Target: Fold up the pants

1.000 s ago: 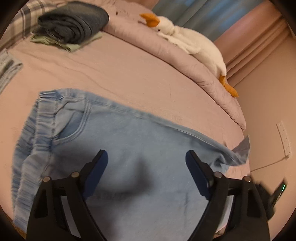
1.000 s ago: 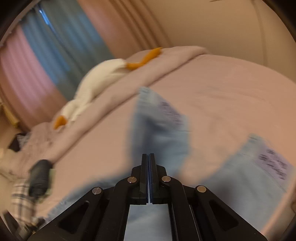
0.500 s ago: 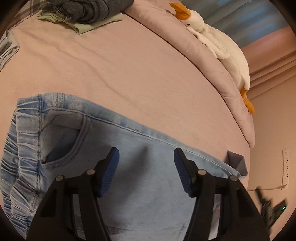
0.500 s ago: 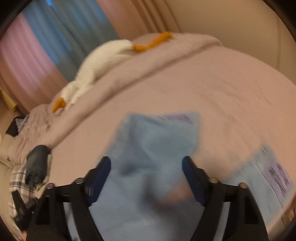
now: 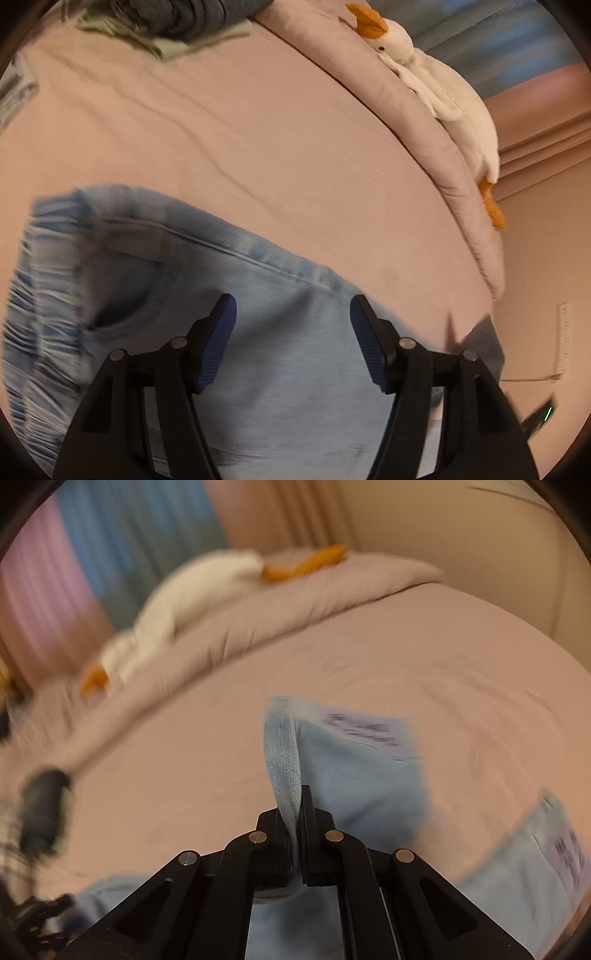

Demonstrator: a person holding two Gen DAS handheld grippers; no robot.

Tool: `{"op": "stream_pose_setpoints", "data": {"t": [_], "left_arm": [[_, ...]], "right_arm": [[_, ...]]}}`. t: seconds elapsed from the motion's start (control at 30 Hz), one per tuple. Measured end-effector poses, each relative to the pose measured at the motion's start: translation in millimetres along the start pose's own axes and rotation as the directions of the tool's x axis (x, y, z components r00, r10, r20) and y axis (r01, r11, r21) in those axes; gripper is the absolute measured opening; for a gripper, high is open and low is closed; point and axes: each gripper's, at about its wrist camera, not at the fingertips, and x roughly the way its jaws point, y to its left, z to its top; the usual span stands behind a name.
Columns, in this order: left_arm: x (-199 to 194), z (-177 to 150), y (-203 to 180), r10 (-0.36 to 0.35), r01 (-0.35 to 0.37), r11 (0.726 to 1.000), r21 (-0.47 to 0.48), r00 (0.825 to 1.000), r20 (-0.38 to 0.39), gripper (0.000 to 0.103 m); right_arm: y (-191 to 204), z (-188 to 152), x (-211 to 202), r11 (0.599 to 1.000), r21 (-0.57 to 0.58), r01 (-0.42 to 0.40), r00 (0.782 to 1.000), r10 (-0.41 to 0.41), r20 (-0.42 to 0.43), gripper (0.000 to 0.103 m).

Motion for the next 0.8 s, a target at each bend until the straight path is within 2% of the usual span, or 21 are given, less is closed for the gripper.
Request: {"op": "stream_pose_setpoints", "data": {"t": [0.07, 0.13, 0.23, 0.33, 0.4, 0.43, 0.47, 0.53, 0.63, 0.8], "left_arm": [[0.8, -0.6, -4.0, -0.018, 0.018, 1.0, -0.011, 1.0, -0.013, 0.065], [2.0, -0.9, -7.9, -0.008, 0.007, 1.0, -0.019, 1.0, -0.02, 0.065], [7.5, -1.9, -10.8, 0.053, -0.054, 0.998, -0.017, 0.998, -0.025, 0.065], [19.7, -1.4, -8.6, 0.083, -0.085, 0.996, -0.033, 0.994, -0.072, 0.063], [27.3, 0.7, -6.6, 0.125, -0.128, 0.991, -0.036, 0.989, -0.082, 0.049], [30.9, 0.2, -4.4, 0.146, -0.15, 0.988, -0.043, 0.986, -0.083, 0.027], [31.9, -1.7, -2.1, 0.118, -0.123, 0.991, -0.055, 0.989, -0.091, 0.014], [22.3, -10.2, 2.6, 0.072, -0.076, 0.995, -0.069, 0.996, -0.058, 0.013], [-16.5, -29.9, -0.2, 0.015, -0.015, 1.0, -0.003, 0.999, 0.042, 0.013], [-91.8, -67.0, 4.2, -0.129, 0.117, 0.988, 0.097, 0.983, 0.127, 0.013]], "right_arm": [[-21.1, -7.1, -26.0, 0.997, 0.068, -0.036, 0.999, 0.033, 0.039, 0.004], [-41.6, -21.2, -41.4, 0.995, 0.092, -0.024, 0.999, 0.02, 0.042, 0.004], [-59.7, -36.9, -42.3, 0.991, 0.126, -0.036, 0.999, 0.034, 0.015, 0.004], [-69.3, -42.9, -36.9, 0.99, 0.136, -0.026, 0.999, 0.029, -0.017, 0.004], [-73.1, -45.2, -36.1, 0.991, 0.133, -0.031, 0.999, 0.034, -0.025, 0.004], [-72.5, -46.4, -33.9, 0.989, 0.141, -0.044, 0.998, 0.049, -0.031, 0.004], [-76.5, -47.8, -32.2, 0.984, 0.163, -0.077, 0.995, 0.085, -0.044, 0.004], [-78.6, -46.1, -27.1, 0.98, 0.172, -0.095, 0.992, 0.107, -0.06, 0.004], [-73.0, -45.3, -29.8, 0.991, 0.121, -0.054, 0.997, 0.06, -0.047, 0.004], [-72.9, -40.6, -54.2, 0.994, 0.092, -0.067, 0.998, 0.066, 0.014, 0.004]]}}
